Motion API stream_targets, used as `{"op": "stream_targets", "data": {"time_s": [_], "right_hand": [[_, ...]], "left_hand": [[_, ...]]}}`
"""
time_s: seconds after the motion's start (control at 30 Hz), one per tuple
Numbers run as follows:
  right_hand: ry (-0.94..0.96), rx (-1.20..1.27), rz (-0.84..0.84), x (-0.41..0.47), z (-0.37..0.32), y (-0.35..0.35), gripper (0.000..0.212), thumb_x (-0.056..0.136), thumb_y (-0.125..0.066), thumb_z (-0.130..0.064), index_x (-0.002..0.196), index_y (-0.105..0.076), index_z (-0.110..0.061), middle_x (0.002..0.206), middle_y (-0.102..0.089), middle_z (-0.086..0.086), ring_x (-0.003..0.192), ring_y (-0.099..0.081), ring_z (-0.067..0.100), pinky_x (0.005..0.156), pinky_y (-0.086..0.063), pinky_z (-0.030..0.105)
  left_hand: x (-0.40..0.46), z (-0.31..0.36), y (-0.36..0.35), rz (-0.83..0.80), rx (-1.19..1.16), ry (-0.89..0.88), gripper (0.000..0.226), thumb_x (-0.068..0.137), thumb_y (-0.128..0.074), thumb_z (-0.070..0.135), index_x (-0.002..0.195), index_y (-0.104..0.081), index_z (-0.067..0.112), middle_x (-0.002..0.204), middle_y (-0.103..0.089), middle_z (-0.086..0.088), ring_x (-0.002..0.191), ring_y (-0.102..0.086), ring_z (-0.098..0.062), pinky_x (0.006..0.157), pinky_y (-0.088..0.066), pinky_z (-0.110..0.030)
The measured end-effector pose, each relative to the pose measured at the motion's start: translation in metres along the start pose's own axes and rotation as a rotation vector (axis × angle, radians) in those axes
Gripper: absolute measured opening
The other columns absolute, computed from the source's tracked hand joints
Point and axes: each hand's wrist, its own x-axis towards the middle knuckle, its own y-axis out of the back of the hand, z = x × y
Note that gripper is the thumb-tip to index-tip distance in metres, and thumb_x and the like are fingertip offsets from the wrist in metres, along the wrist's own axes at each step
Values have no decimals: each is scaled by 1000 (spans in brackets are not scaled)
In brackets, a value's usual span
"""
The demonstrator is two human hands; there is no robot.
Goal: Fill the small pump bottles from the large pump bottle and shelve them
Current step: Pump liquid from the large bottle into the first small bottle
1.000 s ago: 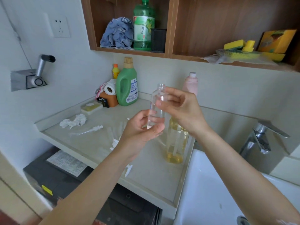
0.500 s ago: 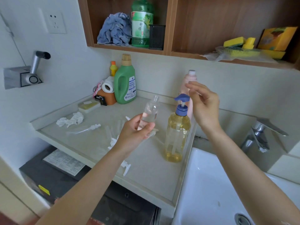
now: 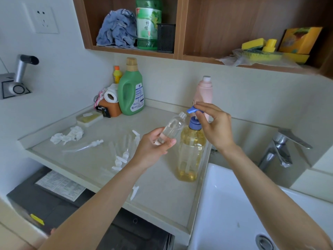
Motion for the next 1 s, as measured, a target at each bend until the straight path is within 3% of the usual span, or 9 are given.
{"op": "stream_targets", "data": {"time_s": [0.23,0.4,0.57,0.63,0.77,0.87,1.0], "right_hand": [[53,-5,10,4,5,-1,17,90,-65,-10,103,-75,-12,108,-70,1,101,-64,13,96,-46,21],[97,-12,39,3,7,-3,17,89,-64,-7,102,-75,-11,107,-70,2,100,-61,9,95,-43,16],[97,65,10,-2,2,-7,29,87,-46,-7,103,-70,-3,112,-65,0,117,-54,12,104,-39,22],[83,134,11,-6,0,-11,37,82,-39,-9,104,-67,0,115,-62,0,120,-54,15,105,-39,22],[72,194,100,-14,4,-25,37,76,-36,-4,97,-65,2,108,-62,1,109,-55,3,97,-42,20],[78,163,156,-21,4,-34,34,71,-37,-3,89,-64,4,100,-63,3,100,-54,6,93,-40,15],[95,105,142,-23,-1,-31,34,69,-38,-3,89,-65,4,97,-66,7,101,-56,13,94,-37,12]], "left_hand": [[3,0,-5,-9,-45,-14,34,85,-70,16,118,-63,18,74,-66,18,70,-60,2,64,-54,-21],[6,5,-5,29,-82,-27,41,84,-70,17,125,-60,16,77,-65,19,72,-60,-4,63,-51,-20],[11,12,-6,71,-124,-60,38,86,-66,11,123,-58,14,81,-52,3,49,-45,-8,47,-41,-18],[11,12,-6,75,-148,-41,37,86,-66,10,123,-57,11,78,-52,10,47,-43,-8,45,-39,-16],[10,7,-6,70,-127,-8,31,86,-67,11,116,-60,10,69,-53,17,46,-44,-8,43,-35,-18],[9,3,-5,62,-118,18,24,85,-68,12,108,-62,16,75,-56,5,47,-43,-9,43,-34,-18],[8,5,-5,59,-124,54,25,86,-68,11,110,-61,15,73,-56,13,46,-44,-9,43,-35,-18]]}}
